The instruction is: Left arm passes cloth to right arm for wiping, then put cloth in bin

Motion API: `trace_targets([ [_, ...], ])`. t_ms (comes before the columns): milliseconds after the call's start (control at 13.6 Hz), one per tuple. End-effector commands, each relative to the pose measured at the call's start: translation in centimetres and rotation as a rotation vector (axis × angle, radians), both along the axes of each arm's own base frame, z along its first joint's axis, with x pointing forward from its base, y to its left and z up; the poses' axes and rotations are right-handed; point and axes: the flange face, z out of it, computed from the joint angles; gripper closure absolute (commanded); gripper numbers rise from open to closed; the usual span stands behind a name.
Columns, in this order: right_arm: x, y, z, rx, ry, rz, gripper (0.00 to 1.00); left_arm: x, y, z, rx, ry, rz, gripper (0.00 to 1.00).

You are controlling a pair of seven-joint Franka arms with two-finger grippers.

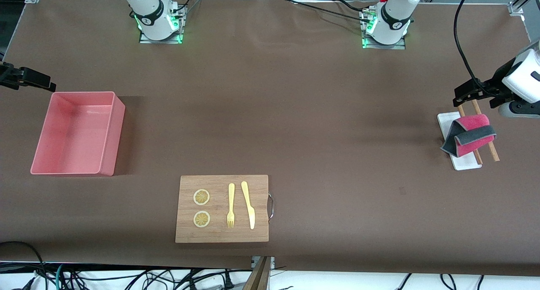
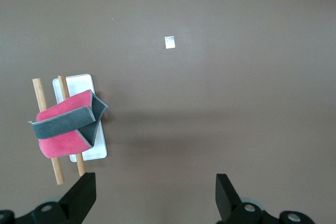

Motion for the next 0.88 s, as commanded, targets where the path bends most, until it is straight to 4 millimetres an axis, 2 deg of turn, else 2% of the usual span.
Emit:
trace_targets([
  [0,0.27,-0.25,0.55,-0.005,-0.009,-0.002,0.00,-0.08,0.12,0.54,-0.015,0.005,0.005,0.00],
  [514,0.32,-0.26,0.46,-0.005,-0.008,-0.006,0.00,-0.02,0.28,0.86,-0.016,0.000,0.009,0.00],
  [808,0.31,-0.18,0.45,-0.005,-0.006,-0.005,0.00,-0.38,0.71,0.20,-0.016,0.037,0.018,0.00],
])
